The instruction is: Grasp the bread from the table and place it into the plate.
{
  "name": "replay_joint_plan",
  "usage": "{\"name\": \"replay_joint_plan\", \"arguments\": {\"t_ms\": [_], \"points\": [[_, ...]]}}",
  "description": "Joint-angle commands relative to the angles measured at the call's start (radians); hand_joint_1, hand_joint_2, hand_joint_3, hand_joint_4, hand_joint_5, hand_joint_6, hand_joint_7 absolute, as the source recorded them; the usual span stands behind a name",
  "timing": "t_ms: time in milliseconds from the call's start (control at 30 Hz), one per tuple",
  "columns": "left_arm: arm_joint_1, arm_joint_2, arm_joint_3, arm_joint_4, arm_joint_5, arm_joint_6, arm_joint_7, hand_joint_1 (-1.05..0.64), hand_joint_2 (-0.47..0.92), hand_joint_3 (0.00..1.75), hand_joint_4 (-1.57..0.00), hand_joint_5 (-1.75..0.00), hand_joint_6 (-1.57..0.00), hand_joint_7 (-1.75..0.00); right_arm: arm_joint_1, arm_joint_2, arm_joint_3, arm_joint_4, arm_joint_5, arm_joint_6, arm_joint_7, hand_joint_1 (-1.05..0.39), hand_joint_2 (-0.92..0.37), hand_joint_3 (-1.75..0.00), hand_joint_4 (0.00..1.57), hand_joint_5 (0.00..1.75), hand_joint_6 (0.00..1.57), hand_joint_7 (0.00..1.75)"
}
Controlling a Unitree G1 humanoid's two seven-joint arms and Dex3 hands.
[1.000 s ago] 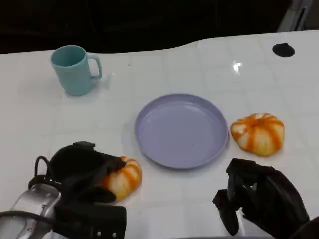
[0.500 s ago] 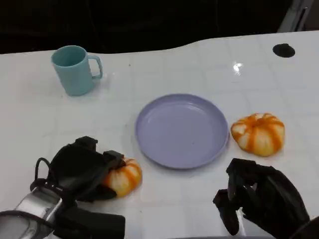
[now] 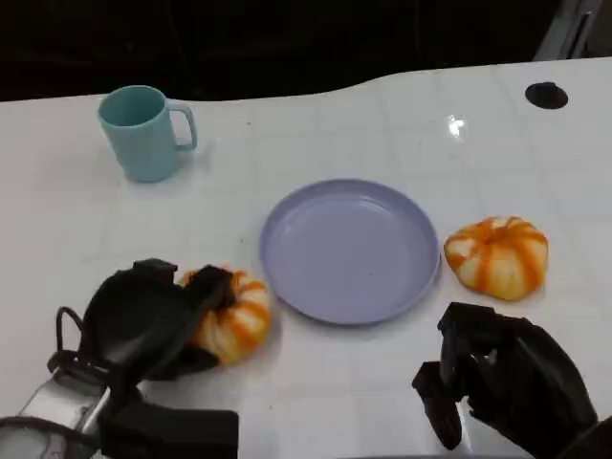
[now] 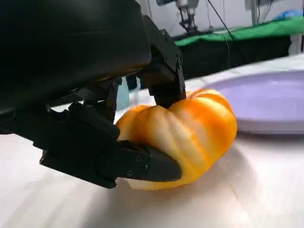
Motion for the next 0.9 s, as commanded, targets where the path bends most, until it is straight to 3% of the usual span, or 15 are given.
{"name": "replay_joint_plan", "arguments": {"t_ms": [33,233,333,433,500,633,700,767,800,833,900], "points": [[0.044,0.049,0.055,-0.144,-0.010,0.091,-0.139,-0.14,0.68,0.75,-0.84,-1.75,-0.64,-1.72,0.000,-0.015,-0.009,-0.008,0.009,0.006,0.001,-0.93,-0.69,-0.57,1.19,1.67,1.03,1.51],[0.079,0.084,0.108,-0.282,-0.004,0.164,-0.279,-0.15,0.68,0.75,-0.83,-1.75,-0.62,-1.73,-0.002,-0.011,-0.009,-0.002,0.007,0.005,-0.001,-0.94,-0.67,-0.59,1.19,1.66,1.03,1.51],[0.090,0.097,0.137,-0.334,-0.001,0.197,-0.326,-0.14,0.73,0.62,-0.81,-1.75,-0.67,-1.61,0.000,-0.011,-0.006,-0.012,0.005,0.013,-0.007,-0.94,-0.67,-0.59,1.19,1.66,1.03,1.51],[0.094,0.094,0.171,-0.360,-0.029,0.183,-0.316,-0.13,0.74,0.58,-0.83,-1.75,-0.66,-1.67,0.000,-0.011,-0.006,-0.012,0.005,0.011,-0.007,-0.93,-0.66,-0.64,1.19,1.66,1.02,1.52],[0.083,0.084,0.184,-0.363,-0.057,0.154,-0.302,-0.16,0.75,0.65,-0.84,-1.75,-0.65,-1.71,-0.001,-0.011,-0.007,-0.003,0.004,0.002,0.000,-0.92,-0.65,-0.66,1.19,1.67,1.01,1.52],[0.046,0.055,0.190,-0.335,-0.105,0.077,-0.252,-0.16,0.61,0.91,-0.88,-1.75,-0.71,-1.70,-0.005,-0.012,-0.011,0.010,0.006,-0.004,0.007,-0.93,-0.65,-0.64,1.19,1.66,1.02,1.51],[0.021,0.037,0.187,-0.316,-0.117,0.054,-0.241,-0.17,0.57,0.93,-0.87,-1.75,-0.69,-1.73,-0.006,-0.011,-0.011,0.011,0.004,-0.005,0.006,-0.94,-0.66,-0.61,1.19,1.65,1.03,1.51],[-0.006,0.023,0.181,-0.297,-0.114,0.042,-0.241,-0.18,0.60,0.84,-0.85,-1.75,-0.67,-1.73,-0.006,-0.012,-0.010,0.009,0.001,-0.003,0.003,-0.95,-0.67,-0.59,1.20,1.65,1.04,1.51],[-0.019,0.017,0.177,-0.288,-0.114,0.037,-0.243,-0.18,0.64,0.71,-0.84,-1.75,-0.73,-1.40,-0.005,-0.012,-0.010,0.006,0.001,-0.001,0.002,-0.95,-0.68,-0.59,1.20,1.65,1.04,1.51],[-0.036,0.007,0.172,-0.277,-0.116,0.030,-0.246,-0.18,0.67,0.66,-0.83,-1.75,-0.76,-1.30,-0.004,-0.012,-0.010,0.004,0.002,0.001,0.001,-0.95,-0.68,-0.59,1.20,1.65,1.04,1.51],[-0.065,-0.009,0.165,-0.253,-0.129,0.013,-0.250,-0.18,0.65,0.68,-0.84,-1.75,-0.69,-1.56,-0.002,-0.012,-0.009,0.000,0.002,0.005,-0.001,-0.94,-0.69,-0.58,1.20,1.66,1.03,1.52]]}}
